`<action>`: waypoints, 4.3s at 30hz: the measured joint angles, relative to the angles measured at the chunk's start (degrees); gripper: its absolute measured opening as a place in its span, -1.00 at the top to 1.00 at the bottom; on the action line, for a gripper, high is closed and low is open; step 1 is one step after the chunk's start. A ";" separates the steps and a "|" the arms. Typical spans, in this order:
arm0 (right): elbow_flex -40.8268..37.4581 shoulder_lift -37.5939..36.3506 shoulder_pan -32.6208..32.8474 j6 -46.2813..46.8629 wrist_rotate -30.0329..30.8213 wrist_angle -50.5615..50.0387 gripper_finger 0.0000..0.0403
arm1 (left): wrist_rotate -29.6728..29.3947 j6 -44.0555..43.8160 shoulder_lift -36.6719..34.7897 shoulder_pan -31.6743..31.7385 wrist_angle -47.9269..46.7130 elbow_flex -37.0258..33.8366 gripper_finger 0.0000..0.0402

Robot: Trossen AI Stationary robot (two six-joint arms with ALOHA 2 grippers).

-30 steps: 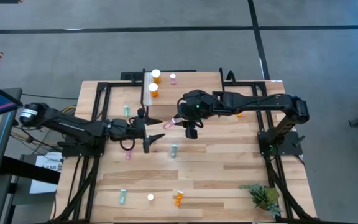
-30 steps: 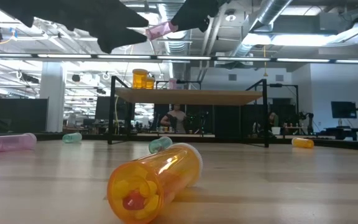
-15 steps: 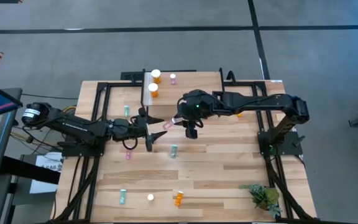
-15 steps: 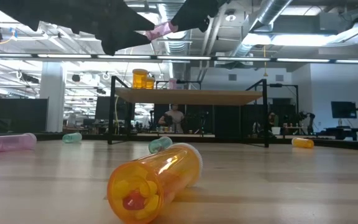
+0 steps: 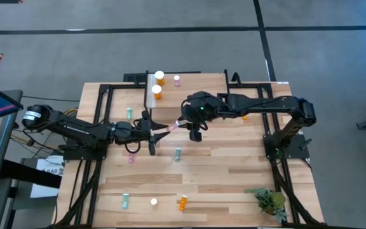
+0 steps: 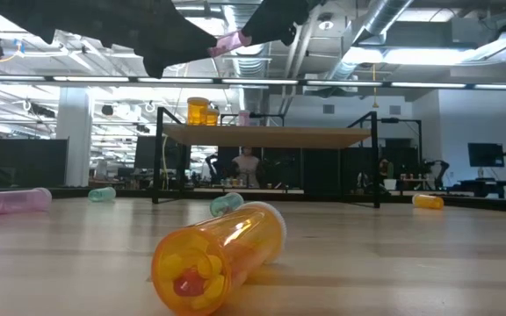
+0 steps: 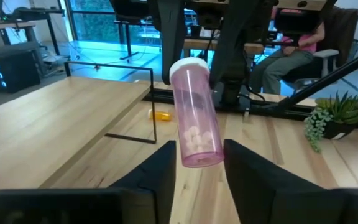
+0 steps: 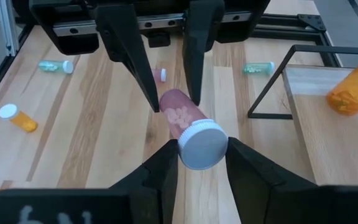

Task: Pick and place medicine bottles onto shelf by color
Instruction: Put the bottom small pink pill bottle aligned with the other small pink bottle on the shelf

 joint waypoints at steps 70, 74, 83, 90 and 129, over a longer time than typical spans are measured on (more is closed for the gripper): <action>-41.87 4.01 5.70 10.54 -0.07 99.07 -0.18 | 13.81 1.49 6.69 -0.20 40.28 -9.40 0.56; -38.77 7.72 5.71 10.96 -0.31 99.69 -0.18 | 13.86 1.42 9.88 -0.20 44.16 -9.35 0.56; -34.97 9.38 6.39 11.60 -0.63 100.14 -0.18 | 13.81 1.38 11.26 -0.20 46.00 -9.33 0.56; -33.84 9.41 7.03 11.72 -0.66 100.20 -0.09 | 13.91 1.38 11.19 -0.20 45.68 -9.29 0.56; -33.88 9.37 5.21 11.35 1.24 94.10 0.41 | 11.30 1.53 11.21 0.07 41.57 -9.33 0.06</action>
